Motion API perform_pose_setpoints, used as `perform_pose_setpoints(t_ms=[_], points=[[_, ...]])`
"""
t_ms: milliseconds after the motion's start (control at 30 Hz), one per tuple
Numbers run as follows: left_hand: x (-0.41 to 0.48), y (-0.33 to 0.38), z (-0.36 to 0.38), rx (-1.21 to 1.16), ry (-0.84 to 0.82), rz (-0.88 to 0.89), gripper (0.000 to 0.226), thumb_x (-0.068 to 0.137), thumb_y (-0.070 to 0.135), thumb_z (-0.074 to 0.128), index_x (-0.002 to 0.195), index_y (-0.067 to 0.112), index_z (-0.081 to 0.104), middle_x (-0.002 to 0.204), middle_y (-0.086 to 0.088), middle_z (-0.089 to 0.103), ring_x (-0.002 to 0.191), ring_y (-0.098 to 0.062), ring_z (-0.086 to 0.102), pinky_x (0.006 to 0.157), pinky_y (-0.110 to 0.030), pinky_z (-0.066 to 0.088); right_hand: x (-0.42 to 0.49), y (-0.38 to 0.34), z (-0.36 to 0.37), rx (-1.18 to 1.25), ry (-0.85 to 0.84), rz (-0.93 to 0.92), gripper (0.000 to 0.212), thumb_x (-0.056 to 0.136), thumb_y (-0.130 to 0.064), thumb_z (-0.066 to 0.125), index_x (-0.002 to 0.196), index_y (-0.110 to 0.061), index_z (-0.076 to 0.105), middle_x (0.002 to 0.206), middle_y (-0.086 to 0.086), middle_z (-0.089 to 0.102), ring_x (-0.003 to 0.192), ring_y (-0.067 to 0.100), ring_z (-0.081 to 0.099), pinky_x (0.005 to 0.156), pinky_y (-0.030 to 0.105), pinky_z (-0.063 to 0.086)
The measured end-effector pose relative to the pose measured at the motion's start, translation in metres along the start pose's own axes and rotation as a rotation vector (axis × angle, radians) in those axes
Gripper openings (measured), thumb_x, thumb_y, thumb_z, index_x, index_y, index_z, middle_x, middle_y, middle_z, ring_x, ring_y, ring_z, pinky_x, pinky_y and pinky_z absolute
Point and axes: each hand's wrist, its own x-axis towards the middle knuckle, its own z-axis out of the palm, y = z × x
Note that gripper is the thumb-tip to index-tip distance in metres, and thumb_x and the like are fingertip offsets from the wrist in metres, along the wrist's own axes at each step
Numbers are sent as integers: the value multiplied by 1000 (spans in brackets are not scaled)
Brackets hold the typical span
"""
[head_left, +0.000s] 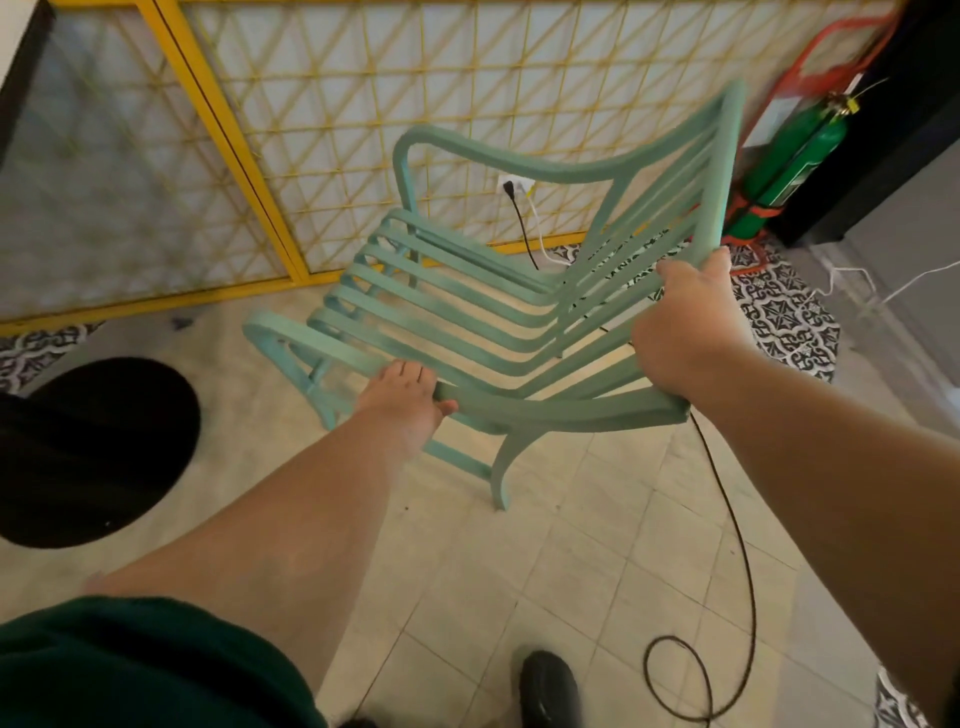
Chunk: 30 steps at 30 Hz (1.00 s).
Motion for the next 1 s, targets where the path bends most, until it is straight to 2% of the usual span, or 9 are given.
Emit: perform_pose_setpoints(t_ms=[100, 233, 433, 600, 633, 700, 800, 900, 1000], points=[[-4, 4, 3, 9, -6, -19, 58, 102, 58, 28, 133, 12, 45, 133, -8, 48, 126, -27, 41, 109, -41, 36, 4, -1, -4, -26, -27, -16, 54, 89, 1, 45, 142, -14, 44, 168, 13, -3, 105, 39, 56, 88, 44, 51], [-7, 7, 5, 29, -5, -43, 59, 102, 59, 25, 133, 14, 45, 134, -8, 48, 125, -27, 41, 109, -41, 36, 9, -3, -6, -83, -42, -42, 56, 90, 2, 45, 143, -13, 43, 168, 14, -6, 108, 38, 54, 88, 43, 50], [-8, 19, 6, 70, -55, -80, 62, 103, 59, 20, 138, 13, 43, 134, -8, 46, 124, -28, 39, 109, -41, 35, 27, 5, -2, -203, -54, -126, 50, 92, -1, 46, 142, -12, 44, 166, 21, 1, 122, 41, 51, 93, 46, 50], [-12, 36, 5, 56, -77, -130, 62, 104, 58, 19, 140, 13, 41, 135, -9, 45, 125, -29, 40, 111, -41, 33, 37, 6, -9, -285, 20, -235, 39, 89, -8, 52, 128, -5, 49, 143, 27, 35, 113, 50, 53, 78, 43, 45], [-14, 39, 4, 53, -73, -141, 62, 104, 58, 19, 140, 12, 40, 136, -10, 46, 125, -29, 40, 111, -41, 33, 40, 7, -9, -321, 15, -251, 39, 90, -7, 52, 128, -5, 49, 144, 27, 34, 115, 50, 53, 78, 44, 47], [-17, 46, 4, 67, -75, -159, 63, 104, 56, 18, 141, 10, 39, 137, -12, 46, 125, -31, 41, 111, -42, 34, 47, 6, -10, -367, -48, -233, 42, 93, -4, 49, 134, -6, 47, 156, 25, 19, 118, 46, 52, 83, 46, 51], [-21, 57, 7, 79, -73, -191, 65, 104, 55, 17, 144, 7, 38, 140, -16, 46, 126, -35, 42, 111, -45, 34, 56, 5, -13, -379, -91, -217, 47, 91, -1, 48, 136, -14, 46, 166, 12, -1, 95, 35, 54, 80, 44, 52], [-21, 66, 9, 109, -58, -201, 67, 104, 55, 16, 144, 5, 37, 141, -19, 46, 126, -37, 43, 110, -46, 36, 67, 8, -16, -397, -96, -235, 49, 88, -2, 46, 135, -17, 47, 167, 11, -6, 91, 39, 58, 81, 49, 56], [-17, 73, 9, 113, -72, -217, 69, 104, 56, 15, 143, 4, 38, 140, -20, 46, 126, -38, 43, 110, -46, 37, 73, 9, -18, -432, -114, -269, 50, 91, -1, 45, 140, -14, 44, 166, 15, -5, 100, 40, 59, 82, 46, 54]])
